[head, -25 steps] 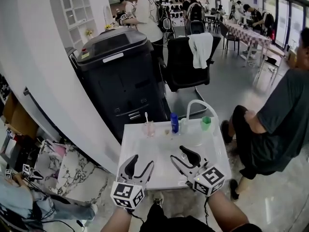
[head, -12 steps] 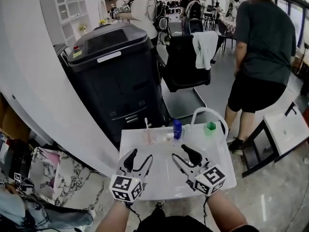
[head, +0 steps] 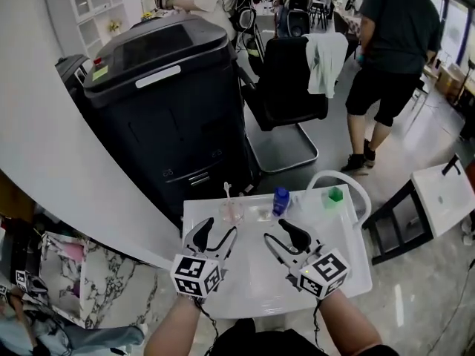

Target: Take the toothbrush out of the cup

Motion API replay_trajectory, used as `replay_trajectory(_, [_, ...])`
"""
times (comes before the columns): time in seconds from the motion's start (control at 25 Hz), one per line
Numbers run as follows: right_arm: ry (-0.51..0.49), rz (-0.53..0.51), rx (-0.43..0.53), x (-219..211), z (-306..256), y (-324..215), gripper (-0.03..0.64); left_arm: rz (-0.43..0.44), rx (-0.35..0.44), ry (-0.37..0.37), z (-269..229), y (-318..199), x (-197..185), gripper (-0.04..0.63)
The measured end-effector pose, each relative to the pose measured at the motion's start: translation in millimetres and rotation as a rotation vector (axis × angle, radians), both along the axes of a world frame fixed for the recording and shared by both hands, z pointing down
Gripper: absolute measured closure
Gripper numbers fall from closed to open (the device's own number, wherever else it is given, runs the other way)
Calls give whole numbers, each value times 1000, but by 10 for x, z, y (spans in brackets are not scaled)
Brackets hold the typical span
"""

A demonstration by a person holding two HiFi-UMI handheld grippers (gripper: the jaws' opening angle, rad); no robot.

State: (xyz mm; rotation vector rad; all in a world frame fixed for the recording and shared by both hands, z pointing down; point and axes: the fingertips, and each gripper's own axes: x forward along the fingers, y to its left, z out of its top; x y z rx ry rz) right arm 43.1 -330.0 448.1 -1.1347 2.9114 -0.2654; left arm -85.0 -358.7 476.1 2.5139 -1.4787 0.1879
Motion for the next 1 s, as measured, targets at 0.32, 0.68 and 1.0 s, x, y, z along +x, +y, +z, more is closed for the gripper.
replay_trajectory(0.32, [7, 26, -58, -94, 245, -397, 417, 29, -83, 15, 350, -554, -88, 327])
replay_trajectory(0.68, [-15, 53, -127, -124, 523, -662, 417, 66, -184, 25, 774, -1016, -82, 327])
replay_trajectory(1.0, [-12, 67, -168, -158, 713, -774, 417, 80, -261, 56, 1108, -1304, -80, 325])
